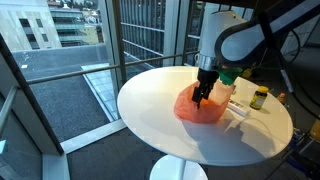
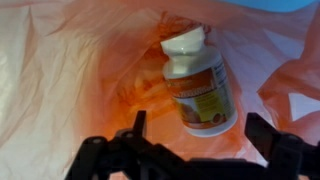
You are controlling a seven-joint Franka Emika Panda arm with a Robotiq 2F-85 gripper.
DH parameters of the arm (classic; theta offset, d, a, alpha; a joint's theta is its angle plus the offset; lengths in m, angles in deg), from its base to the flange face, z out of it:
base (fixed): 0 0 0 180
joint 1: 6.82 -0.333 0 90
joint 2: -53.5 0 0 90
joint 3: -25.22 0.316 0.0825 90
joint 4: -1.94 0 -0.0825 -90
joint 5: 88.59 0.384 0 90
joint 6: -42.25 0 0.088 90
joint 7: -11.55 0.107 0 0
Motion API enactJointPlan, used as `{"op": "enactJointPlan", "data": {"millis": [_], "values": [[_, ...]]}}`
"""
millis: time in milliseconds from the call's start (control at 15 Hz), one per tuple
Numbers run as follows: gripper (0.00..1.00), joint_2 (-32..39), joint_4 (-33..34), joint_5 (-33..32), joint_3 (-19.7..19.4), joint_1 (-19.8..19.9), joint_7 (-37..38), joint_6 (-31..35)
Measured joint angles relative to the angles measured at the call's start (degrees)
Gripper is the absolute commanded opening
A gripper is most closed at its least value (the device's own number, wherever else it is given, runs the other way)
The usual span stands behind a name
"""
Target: Take the white bottle out of the plastic bag and put it on the table
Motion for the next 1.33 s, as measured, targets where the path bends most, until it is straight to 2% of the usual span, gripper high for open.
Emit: {"op": "enactJointPlan", "data": {"millis": [1067, 1333], "values": [[1.0, -3.0, -6.8, 0.0, 0.0, 0.2, -2.0, 1.0], [1.0, -3.0, -8.2, 0.0, 0.0, 0.6, -2.1, 3.6]]}}
